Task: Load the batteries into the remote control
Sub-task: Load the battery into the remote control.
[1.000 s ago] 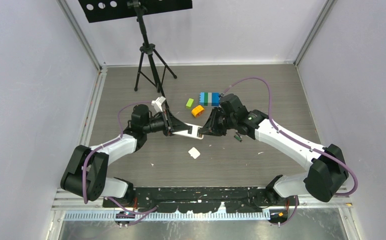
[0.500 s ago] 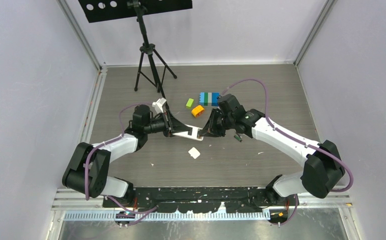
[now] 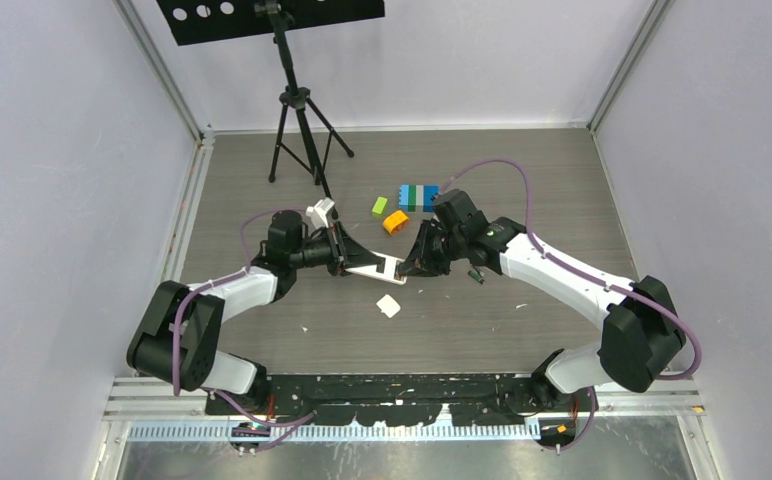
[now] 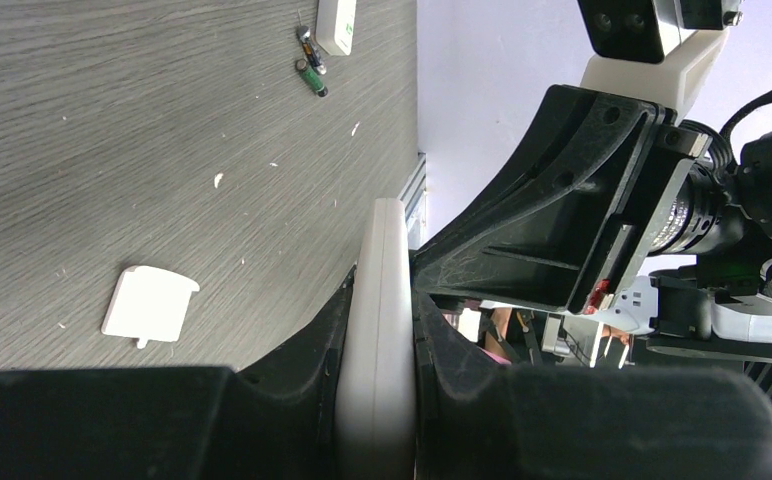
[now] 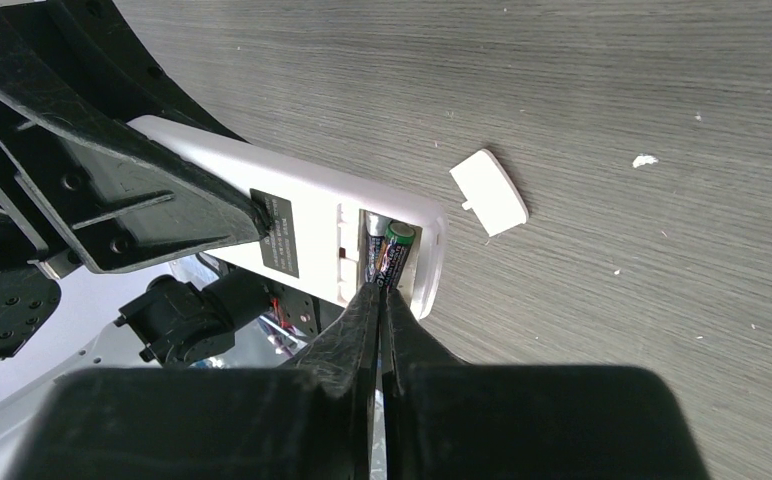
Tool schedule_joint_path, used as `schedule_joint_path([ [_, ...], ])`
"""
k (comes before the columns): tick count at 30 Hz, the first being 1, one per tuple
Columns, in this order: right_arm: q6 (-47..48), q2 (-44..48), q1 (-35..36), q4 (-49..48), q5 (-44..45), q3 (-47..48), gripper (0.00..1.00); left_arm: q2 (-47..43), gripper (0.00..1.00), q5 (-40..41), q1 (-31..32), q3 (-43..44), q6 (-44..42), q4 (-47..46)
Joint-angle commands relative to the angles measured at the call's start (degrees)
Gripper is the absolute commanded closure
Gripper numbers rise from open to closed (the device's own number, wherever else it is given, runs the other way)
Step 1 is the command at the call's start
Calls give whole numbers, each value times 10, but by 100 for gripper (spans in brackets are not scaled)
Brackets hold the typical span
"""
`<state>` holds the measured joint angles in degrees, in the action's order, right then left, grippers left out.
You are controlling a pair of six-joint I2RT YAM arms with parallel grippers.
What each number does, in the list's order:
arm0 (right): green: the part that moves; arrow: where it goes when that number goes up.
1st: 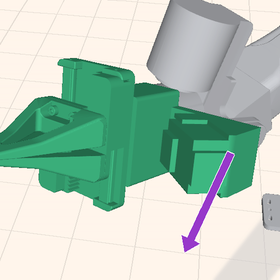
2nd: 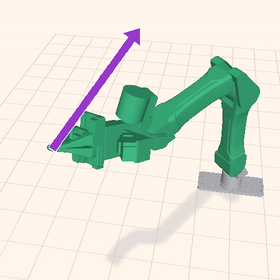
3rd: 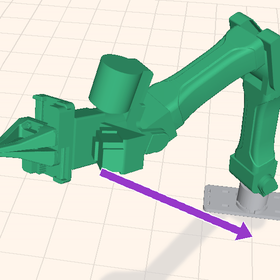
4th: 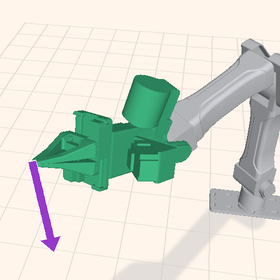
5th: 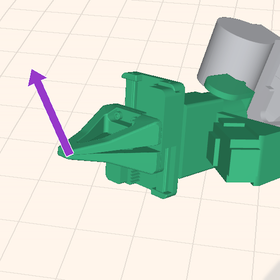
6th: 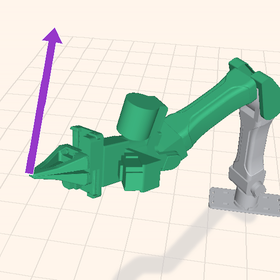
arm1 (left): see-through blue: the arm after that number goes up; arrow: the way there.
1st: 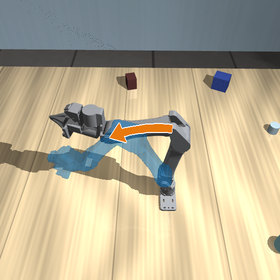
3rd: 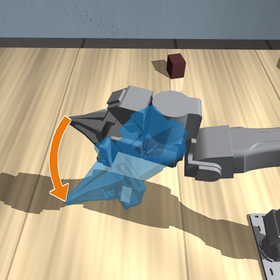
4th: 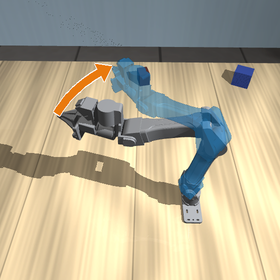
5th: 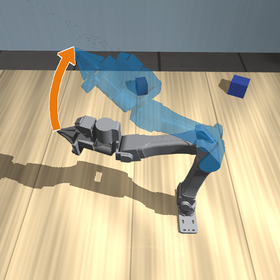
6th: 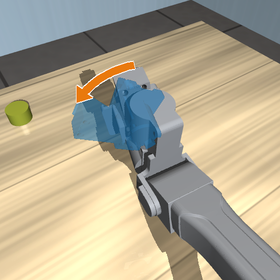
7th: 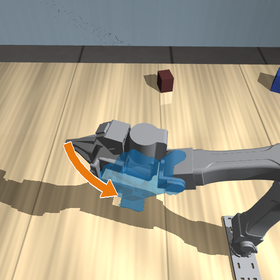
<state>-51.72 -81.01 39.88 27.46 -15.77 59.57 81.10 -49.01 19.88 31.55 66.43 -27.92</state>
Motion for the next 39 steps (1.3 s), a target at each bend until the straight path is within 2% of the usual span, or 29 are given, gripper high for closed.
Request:
schedule_joint_path([
  [1,18,21,3,9,-11,7,83,-1,100,-3,1,11,8,-46],
  [6,17,33,3,-12,9,-2,69,3,100,-4,1,11,7,-47],
  [11,18,15,3,-24,2,-1,67,2,100,-7,1,11,7,-47],
  [16,12,3,3,-41,-3,-1,71,1,100,-8,1,11,7,-47],
  [22,2,-17,3,-46,-17,-2,80,-1,100,-9,1,11,7,-48],
  [30,-1,-8,3,-36,-9,-6,99,2,100,-8,1,11,5,-48],
  [39,-13,42,2,-37,8,-8,100,5,100,-5,1,11,-12,-36],
])
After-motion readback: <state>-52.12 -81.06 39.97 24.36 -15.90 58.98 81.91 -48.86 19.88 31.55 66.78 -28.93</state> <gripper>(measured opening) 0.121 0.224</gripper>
